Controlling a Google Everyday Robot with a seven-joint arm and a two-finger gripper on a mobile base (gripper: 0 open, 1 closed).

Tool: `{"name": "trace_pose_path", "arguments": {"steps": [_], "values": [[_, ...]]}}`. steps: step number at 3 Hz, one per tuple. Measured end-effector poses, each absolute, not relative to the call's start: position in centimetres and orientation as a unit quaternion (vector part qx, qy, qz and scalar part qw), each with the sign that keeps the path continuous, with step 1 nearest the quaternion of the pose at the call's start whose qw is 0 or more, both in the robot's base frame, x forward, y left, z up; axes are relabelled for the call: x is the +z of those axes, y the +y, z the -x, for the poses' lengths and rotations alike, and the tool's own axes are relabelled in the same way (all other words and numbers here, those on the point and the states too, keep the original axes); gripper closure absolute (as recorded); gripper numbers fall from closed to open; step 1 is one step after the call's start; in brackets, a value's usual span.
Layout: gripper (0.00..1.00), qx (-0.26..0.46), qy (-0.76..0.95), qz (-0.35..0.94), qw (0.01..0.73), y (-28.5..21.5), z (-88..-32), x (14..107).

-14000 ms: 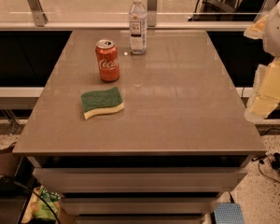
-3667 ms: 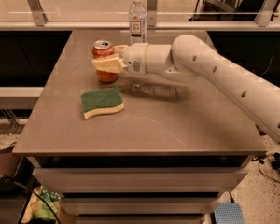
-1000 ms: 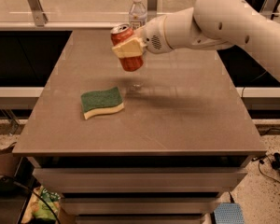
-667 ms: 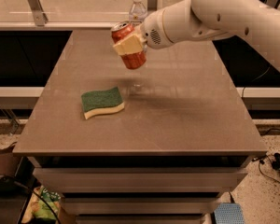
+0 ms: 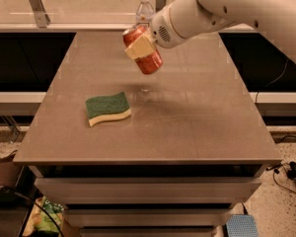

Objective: Knock coke can over

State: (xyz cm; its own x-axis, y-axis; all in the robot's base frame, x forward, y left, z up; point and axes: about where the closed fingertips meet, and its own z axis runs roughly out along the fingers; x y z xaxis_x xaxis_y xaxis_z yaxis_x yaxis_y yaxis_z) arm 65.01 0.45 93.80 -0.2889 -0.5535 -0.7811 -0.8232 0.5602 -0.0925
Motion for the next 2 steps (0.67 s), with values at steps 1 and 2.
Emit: {"name": "trace_pose_path", "arguments": {"steps": [1,2], "values": [[1.0,0.136,0.804,0.435,0.382,-0.61,-65.09,93.26],[1.0,0.103,0.819,0.434,0.36,-1.46,-65.1,92.84]]}}
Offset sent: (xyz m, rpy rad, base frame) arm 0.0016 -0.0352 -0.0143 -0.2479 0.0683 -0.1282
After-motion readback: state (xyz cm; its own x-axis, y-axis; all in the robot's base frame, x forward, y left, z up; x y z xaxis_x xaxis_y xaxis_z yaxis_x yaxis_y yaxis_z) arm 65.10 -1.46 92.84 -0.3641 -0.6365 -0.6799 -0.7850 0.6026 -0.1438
